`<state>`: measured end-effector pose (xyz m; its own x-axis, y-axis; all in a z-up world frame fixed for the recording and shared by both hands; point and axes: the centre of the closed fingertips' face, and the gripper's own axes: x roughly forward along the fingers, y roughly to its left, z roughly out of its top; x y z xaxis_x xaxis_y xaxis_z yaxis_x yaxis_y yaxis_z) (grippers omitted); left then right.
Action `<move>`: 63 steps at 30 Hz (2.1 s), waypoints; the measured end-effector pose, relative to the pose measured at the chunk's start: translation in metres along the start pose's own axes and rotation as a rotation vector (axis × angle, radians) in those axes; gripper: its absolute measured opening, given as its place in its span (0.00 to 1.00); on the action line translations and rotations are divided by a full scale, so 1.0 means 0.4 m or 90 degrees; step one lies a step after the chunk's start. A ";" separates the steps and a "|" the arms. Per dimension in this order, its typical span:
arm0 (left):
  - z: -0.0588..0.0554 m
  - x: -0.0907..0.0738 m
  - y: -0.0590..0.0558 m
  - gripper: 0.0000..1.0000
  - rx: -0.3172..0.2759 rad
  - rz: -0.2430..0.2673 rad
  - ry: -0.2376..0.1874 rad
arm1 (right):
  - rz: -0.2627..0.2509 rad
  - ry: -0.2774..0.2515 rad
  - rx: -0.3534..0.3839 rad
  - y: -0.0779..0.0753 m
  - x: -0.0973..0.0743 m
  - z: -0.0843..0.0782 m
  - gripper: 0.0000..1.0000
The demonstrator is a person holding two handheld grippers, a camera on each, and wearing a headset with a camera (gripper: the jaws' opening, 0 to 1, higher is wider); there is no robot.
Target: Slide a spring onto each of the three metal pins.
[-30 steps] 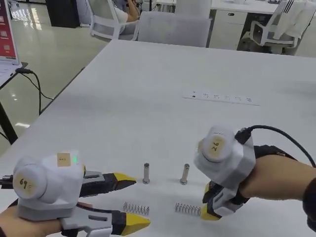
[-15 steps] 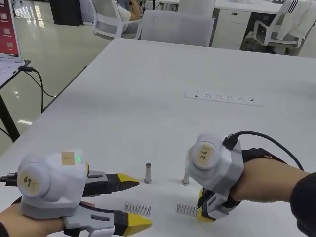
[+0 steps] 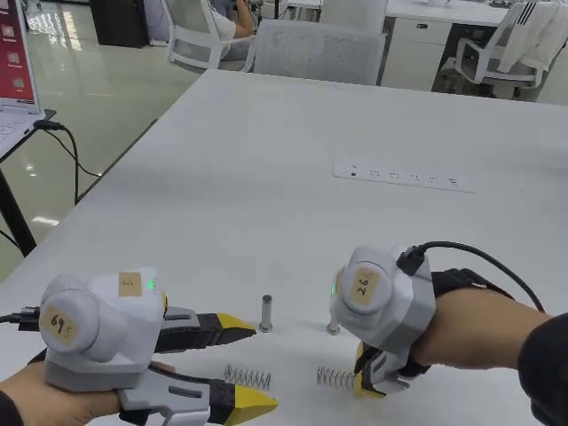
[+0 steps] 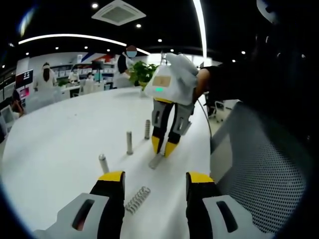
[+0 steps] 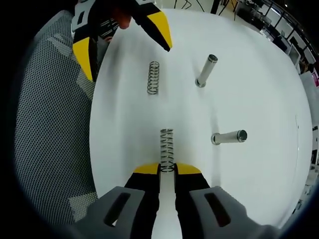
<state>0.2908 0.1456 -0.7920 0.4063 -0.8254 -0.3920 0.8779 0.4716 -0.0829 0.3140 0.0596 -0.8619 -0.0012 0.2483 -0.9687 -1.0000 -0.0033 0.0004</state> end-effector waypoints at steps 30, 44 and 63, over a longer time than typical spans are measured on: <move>0.049 0.041 -0.037 0.24 0.062 -0.065 0.015 | 0.000 -0.080 -0.075 0.053 -0.128 0.132 0.07; 0.046 0.052 -0.052 0.10 0.076 -0.082 0.019 | 0.010 -0.082 -0.111 0.077 -0.128 0.155 0.07; 0.045 0.047 -0.064 0.03 0.076 -0.097 0.014 | 0.014 -0.095 -0.103 0.087 -0.136 0.157 0.09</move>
<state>0.2807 0.1122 -0.7808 0.2624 -0.8765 -0.4036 0.9530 0.3011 -0.0343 0.2793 0.1069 -0.7935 -0.0353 0.3877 -0.9211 -0.9863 -0.1621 -0.0304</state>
